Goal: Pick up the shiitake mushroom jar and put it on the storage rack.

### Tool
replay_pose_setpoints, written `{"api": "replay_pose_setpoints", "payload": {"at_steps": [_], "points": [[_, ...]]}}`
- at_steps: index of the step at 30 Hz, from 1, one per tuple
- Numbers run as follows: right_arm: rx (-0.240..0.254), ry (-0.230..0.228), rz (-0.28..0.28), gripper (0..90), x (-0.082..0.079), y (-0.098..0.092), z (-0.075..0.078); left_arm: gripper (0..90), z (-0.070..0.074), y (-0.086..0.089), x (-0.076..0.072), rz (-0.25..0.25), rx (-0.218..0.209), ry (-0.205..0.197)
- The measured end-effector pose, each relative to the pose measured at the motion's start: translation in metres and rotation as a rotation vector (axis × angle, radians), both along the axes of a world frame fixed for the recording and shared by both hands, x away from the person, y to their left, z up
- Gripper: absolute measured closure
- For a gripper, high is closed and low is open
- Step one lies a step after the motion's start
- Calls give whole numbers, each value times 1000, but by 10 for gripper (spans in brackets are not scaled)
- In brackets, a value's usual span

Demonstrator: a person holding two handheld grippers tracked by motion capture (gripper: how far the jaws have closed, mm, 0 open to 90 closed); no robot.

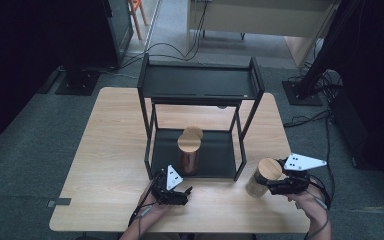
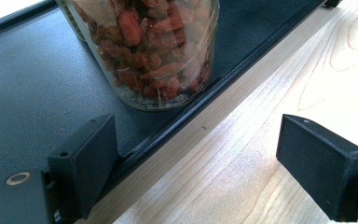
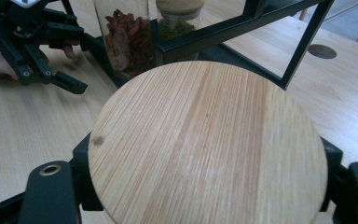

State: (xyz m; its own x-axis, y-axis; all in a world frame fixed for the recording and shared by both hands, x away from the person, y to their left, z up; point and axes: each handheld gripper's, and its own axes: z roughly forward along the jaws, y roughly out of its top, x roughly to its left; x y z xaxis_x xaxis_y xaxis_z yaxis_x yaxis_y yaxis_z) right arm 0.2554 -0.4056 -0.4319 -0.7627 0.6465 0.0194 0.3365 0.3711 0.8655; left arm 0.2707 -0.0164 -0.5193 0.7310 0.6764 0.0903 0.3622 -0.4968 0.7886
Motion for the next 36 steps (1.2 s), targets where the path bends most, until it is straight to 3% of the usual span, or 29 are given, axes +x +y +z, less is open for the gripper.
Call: {"api": "replay_pose_setpoints", "payload": {"at_steps": [21,36], "points": [[24,-28,-15,248,-2,2,7,128,0,0,0,0,-3,2],[1,-40,15,249,-8,20,20,128,0,0,0,0,-3,2]]}}
